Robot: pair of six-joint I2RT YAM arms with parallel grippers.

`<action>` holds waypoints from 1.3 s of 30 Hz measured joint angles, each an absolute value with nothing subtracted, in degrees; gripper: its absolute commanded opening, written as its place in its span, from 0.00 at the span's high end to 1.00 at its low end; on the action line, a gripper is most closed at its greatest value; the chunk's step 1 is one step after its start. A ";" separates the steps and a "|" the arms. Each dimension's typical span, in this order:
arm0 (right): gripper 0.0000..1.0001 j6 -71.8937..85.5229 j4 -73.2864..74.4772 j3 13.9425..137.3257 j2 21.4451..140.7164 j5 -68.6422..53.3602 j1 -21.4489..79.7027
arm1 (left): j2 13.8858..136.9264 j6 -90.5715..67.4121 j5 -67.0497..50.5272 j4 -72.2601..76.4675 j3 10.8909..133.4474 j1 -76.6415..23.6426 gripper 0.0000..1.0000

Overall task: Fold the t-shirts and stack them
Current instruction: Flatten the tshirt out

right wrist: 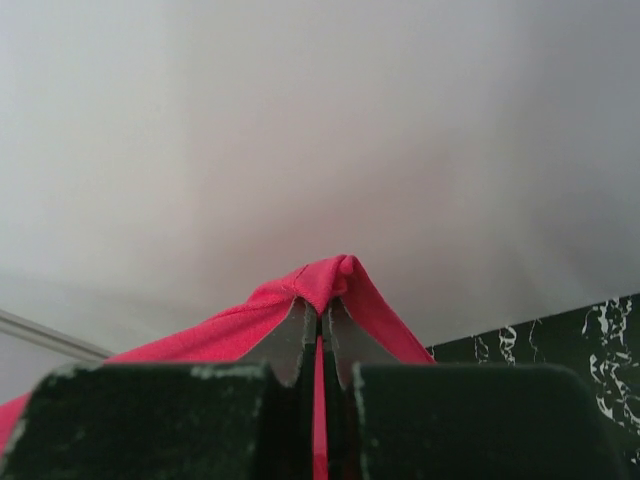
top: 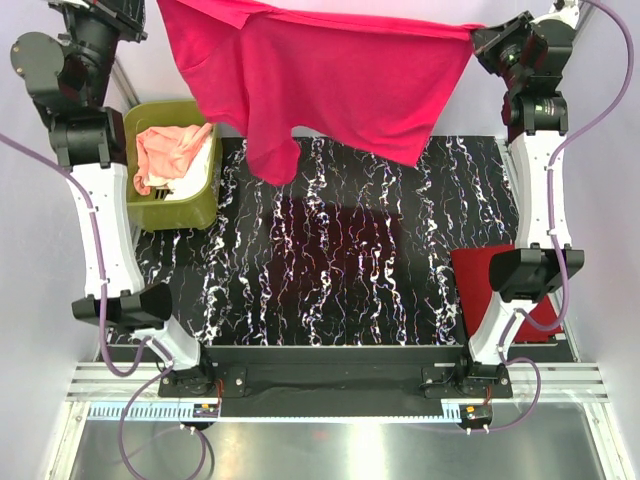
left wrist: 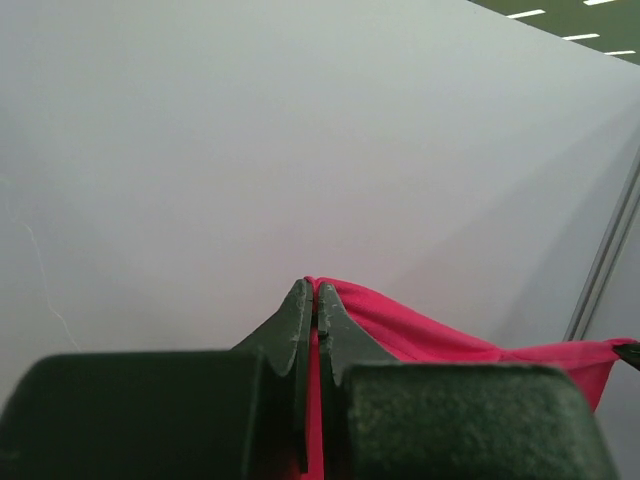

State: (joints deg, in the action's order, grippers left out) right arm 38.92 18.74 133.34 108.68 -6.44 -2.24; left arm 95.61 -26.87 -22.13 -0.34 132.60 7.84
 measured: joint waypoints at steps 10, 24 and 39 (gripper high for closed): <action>1.00 40.45 19.88 133.62 108.86 -9.78 -1.98 | 93.80 -30.57 -23.44 1.34 133.27 8.01 1.00; 1.00 41.12 23.83 132.66 108.29 -11.14 -1.91 | 93.84 -34.52 -24.91 1.08 126.54 8.38 1.00; 1.00 37.36 36.45 100.16 61.56 -9.08 8.19 | 50.13 -16.29 -17.87 -13.04 109.34 -9.13 1.00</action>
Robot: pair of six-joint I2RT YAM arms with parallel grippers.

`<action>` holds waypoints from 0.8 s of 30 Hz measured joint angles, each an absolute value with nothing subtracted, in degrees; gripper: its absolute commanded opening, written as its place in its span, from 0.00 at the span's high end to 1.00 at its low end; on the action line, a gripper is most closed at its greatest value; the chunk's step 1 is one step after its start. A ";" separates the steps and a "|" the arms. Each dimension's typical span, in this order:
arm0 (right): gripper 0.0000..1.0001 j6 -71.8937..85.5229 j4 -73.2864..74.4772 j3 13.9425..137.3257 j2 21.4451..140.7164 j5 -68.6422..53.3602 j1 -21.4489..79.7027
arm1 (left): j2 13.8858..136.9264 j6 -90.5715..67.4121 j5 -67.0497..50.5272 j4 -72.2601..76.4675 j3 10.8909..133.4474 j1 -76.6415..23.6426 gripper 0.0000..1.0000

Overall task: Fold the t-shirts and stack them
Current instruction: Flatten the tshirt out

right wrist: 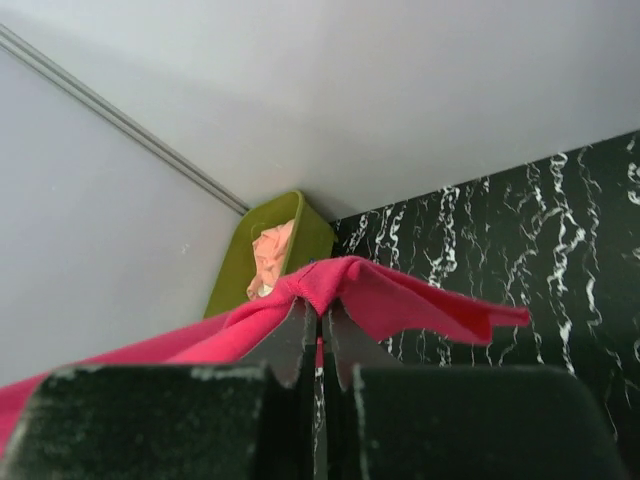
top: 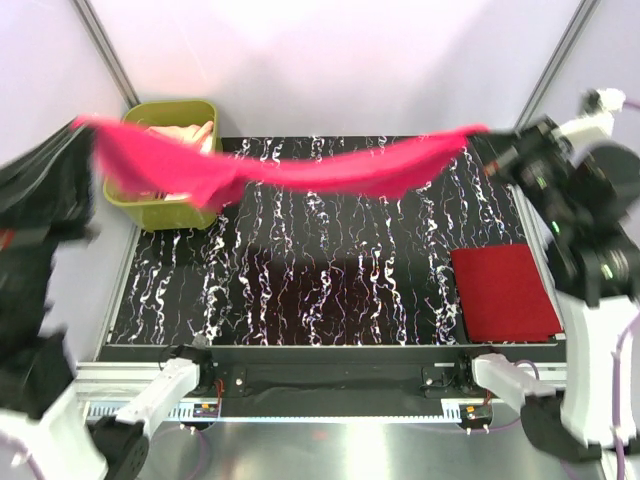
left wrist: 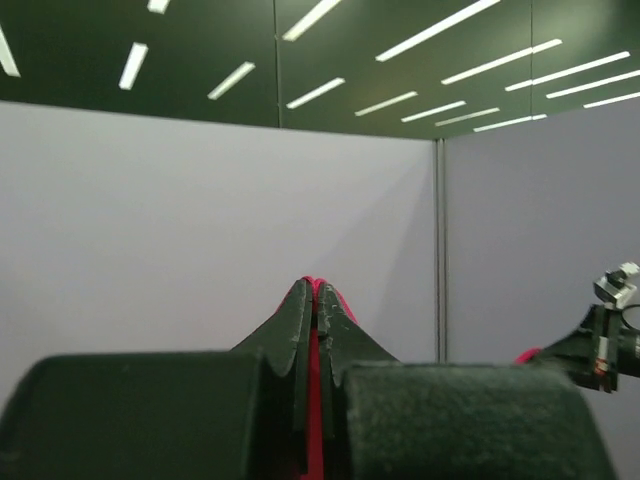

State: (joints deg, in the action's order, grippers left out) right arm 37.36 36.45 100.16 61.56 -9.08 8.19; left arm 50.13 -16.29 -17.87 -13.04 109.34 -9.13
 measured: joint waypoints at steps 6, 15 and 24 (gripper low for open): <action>1.00 37.10 46.57 99.77 54.13 -8.58 8.23 | 41.67 -9.85 -9.67 -14.59 104.86 -15.05 1.00; 1.00 37.10 44.49 87.64 64.23 -4.95 8.19 | 55.59 -8.69 -8.58 -14.28 89.54 -15.35 1.00; 1.00 35.70 34.87 81.49 93.97 -0.62 5.34 | 88.84 -5.87 -10.39 -16.25 81.76 -12.86 1.00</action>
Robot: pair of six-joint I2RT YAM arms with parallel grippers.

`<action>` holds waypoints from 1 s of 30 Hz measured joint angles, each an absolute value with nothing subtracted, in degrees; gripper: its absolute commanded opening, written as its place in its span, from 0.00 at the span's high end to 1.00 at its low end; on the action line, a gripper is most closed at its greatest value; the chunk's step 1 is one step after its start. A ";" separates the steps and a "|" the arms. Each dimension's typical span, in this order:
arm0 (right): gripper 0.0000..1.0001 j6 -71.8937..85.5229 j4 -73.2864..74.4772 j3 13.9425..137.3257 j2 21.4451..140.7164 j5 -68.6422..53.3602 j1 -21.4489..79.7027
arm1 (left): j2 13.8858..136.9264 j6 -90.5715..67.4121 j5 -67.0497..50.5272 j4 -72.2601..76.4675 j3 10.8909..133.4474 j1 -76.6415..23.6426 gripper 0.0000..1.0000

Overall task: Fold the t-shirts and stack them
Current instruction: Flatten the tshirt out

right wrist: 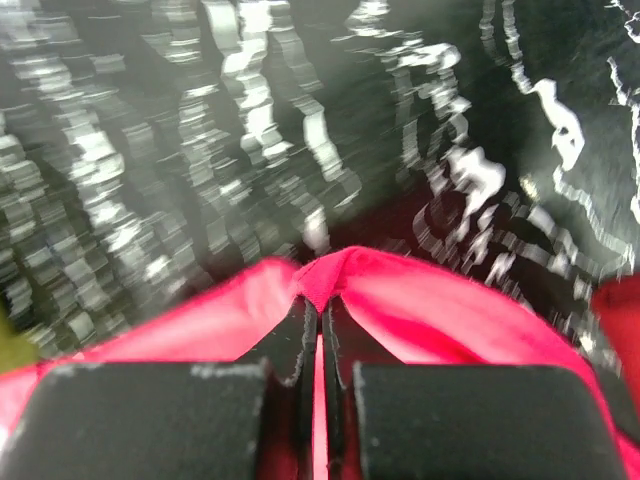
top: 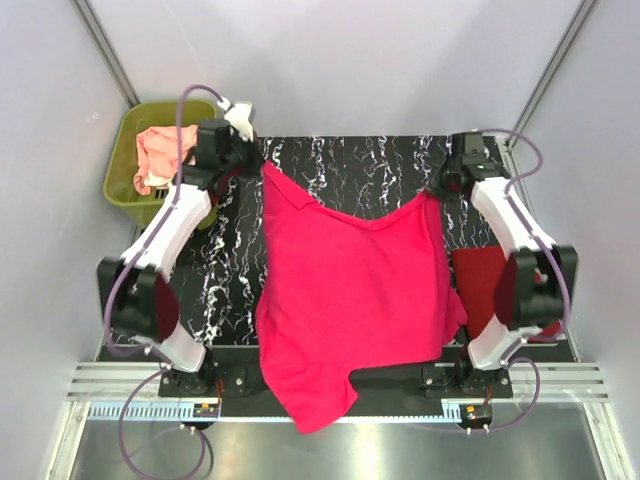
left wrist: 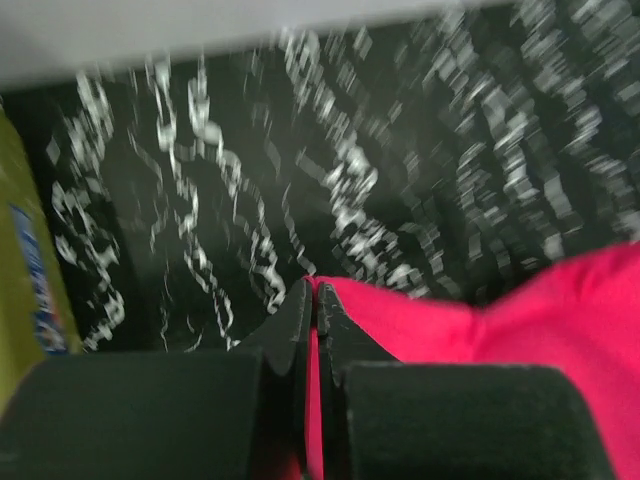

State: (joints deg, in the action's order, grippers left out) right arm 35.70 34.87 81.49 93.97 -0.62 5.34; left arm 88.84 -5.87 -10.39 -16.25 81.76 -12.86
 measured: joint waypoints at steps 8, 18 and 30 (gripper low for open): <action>1.00 31.77 33.50 90.96 115.52 -1.10 1.21 | 108.57 -6.35 -11.07 -17.10 87.24 -9.30 1.00; 1.00 28.71 36.84 105.65 119.24 -2.35 1.10 | 107.35 -10.26 -11.09 -17.56 91.31 -8.80 1.00; 1.00 33.34 44.03 98.70 92.03 -6.26 4.27 | 79.00 -13.96 -6.68 -27.24 99.07 -8.80 1.00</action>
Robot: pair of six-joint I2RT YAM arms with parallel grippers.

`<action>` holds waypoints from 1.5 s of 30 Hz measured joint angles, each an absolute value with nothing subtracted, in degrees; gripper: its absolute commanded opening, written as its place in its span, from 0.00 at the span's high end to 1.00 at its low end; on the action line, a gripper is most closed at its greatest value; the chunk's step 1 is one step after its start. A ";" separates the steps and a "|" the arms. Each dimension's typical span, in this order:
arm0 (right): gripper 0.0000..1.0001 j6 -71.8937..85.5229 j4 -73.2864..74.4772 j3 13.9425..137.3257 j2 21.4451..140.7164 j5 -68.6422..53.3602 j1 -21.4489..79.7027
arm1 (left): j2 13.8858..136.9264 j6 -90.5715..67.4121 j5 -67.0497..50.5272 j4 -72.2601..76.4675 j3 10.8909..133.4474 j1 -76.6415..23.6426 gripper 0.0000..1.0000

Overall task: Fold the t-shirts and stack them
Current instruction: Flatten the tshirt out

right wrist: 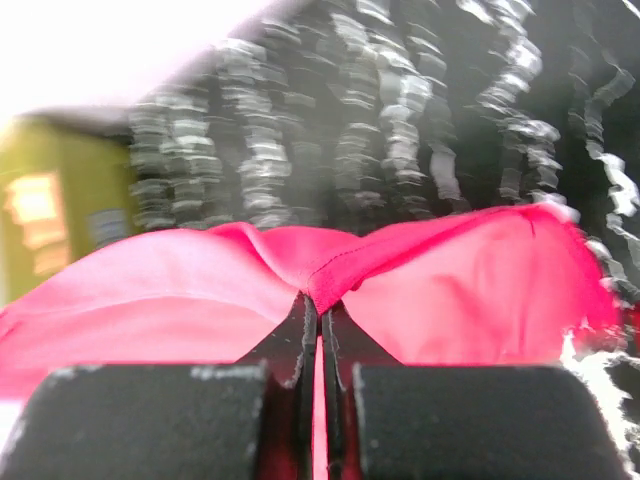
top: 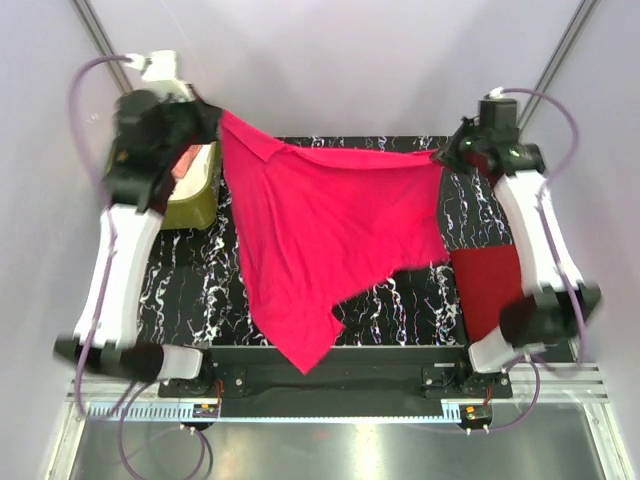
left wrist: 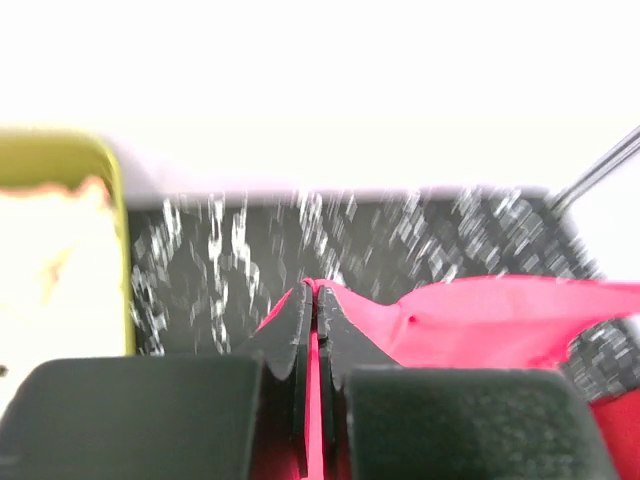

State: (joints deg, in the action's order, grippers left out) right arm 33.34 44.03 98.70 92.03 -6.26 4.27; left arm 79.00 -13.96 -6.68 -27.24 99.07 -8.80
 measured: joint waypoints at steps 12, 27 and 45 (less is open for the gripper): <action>1.00 37.30 25.06 79.11 33.41 -14.61 7.29 | 41.12 -14.66 -6.13 -27.33 94.04 -14.15 1.00; 1.00 40.40 27.94 76.01 47.20 -11.77 7.38 | 49.63 -12.27 -7.07 -31.42 96.44 -14.31 1.00; 1.00 29.50 23.29 82.72 64.29 -5.02 7.38 | 70.06 -11.64 -5.23 -30.11 101.93 -13.08 1.00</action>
